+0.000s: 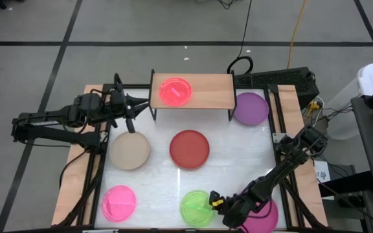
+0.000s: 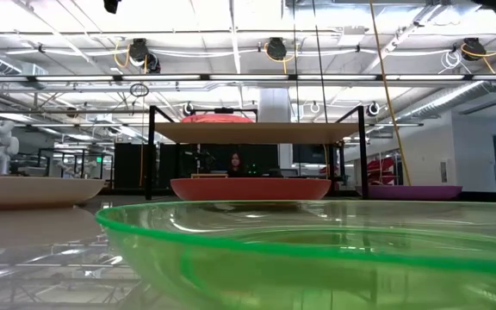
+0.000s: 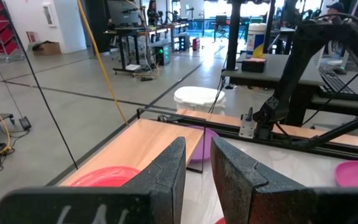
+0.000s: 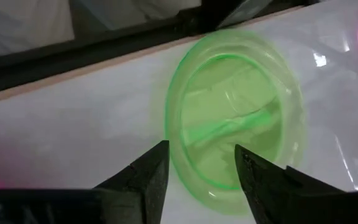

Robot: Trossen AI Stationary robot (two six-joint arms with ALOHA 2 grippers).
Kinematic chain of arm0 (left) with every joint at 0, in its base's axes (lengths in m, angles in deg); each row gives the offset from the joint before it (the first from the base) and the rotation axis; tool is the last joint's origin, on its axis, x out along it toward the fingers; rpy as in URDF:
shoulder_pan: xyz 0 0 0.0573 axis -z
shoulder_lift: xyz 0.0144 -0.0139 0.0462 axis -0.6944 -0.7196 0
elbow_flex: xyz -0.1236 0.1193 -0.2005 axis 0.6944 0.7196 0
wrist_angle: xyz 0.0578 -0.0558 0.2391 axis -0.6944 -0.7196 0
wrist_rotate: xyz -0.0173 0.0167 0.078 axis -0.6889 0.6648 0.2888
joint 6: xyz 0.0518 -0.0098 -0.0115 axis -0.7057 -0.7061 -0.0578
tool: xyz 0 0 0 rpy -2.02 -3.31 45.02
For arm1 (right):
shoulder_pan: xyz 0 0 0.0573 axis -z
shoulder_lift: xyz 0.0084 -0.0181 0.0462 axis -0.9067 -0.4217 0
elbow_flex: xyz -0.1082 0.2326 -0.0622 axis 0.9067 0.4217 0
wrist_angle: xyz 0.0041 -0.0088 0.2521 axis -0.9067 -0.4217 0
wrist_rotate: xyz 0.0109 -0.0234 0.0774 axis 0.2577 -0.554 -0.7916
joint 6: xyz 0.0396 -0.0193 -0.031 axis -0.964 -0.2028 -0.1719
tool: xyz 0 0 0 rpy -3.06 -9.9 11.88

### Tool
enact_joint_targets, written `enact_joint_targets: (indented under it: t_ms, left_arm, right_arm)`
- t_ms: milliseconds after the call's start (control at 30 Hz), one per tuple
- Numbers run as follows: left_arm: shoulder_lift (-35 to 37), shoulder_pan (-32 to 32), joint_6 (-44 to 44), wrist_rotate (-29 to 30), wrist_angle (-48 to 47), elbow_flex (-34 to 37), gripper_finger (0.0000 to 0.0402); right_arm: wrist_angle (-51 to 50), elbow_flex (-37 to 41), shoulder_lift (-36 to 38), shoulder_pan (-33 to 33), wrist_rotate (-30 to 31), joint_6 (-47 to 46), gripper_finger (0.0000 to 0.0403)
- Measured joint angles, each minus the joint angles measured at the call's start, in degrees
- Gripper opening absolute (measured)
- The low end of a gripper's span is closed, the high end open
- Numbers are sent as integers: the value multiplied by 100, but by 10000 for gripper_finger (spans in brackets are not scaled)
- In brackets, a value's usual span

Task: Place and stack plates onto a shelf
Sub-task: Stack the small green plate on top of the small pink plate on the shelf

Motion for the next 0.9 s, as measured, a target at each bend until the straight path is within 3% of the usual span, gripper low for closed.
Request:
enact_joint_targets:
  t_ms: [600,733,900]
  left_arm:
    - [0,-2,0,0,0,0,83]
    - [1,-1,0,-1,0,0,83]
    - [0,-2,0,0,0,0,83]
  right_arm:
    - [117,-102,-698,15,145,674,150]
    - [85,-101,-702,55,139,626,110]
    - [51,-92,-713,118,188,626,25]
